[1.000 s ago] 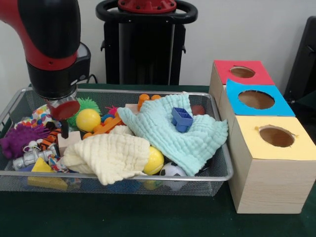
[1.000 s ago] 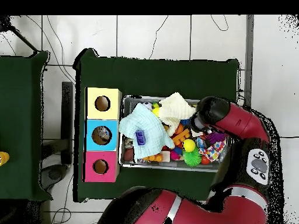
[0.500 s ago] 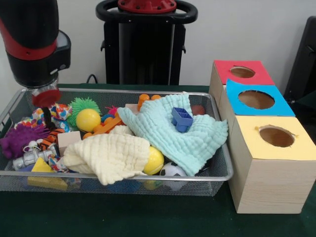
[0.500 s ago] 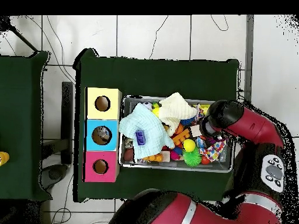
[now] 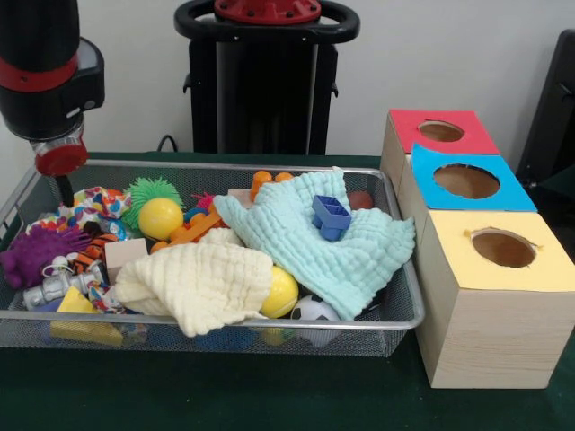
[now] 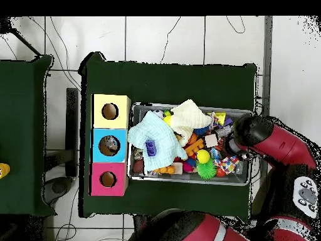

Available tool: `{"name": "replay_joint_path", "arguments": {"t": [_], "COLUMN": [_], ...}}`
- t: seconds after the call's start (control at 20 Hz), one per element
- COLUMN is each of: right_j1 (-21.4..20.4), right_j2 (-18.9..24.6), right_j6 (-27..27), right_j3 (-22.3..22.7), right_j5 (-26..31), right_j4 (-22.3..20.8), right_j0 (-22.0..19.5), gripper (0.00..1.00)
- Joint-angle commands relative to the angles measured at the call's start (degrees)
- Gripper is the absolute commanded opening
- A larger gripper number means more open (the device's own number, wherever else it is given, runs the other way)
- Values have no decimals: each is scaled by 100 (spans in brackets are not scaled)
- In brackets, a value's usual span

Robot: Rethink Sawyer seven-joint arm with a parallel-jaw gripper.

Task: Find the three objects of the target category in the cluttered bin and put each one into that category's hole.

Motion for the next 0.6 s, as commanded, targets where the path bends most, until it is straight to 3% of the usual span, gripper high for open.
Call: {"name": "replay_joint_path", "arguments": {"t": [0.05, 0.6], "right_j1": [250, 337], "right_j2": [701, 902], "right_j6": [-20, 87], "right_j3": [920, 1172], "right_j5": [-538, -759], "right_j4": [-157, 29], "right_j0": [-132, -221], "gripper": [100, 100]}}
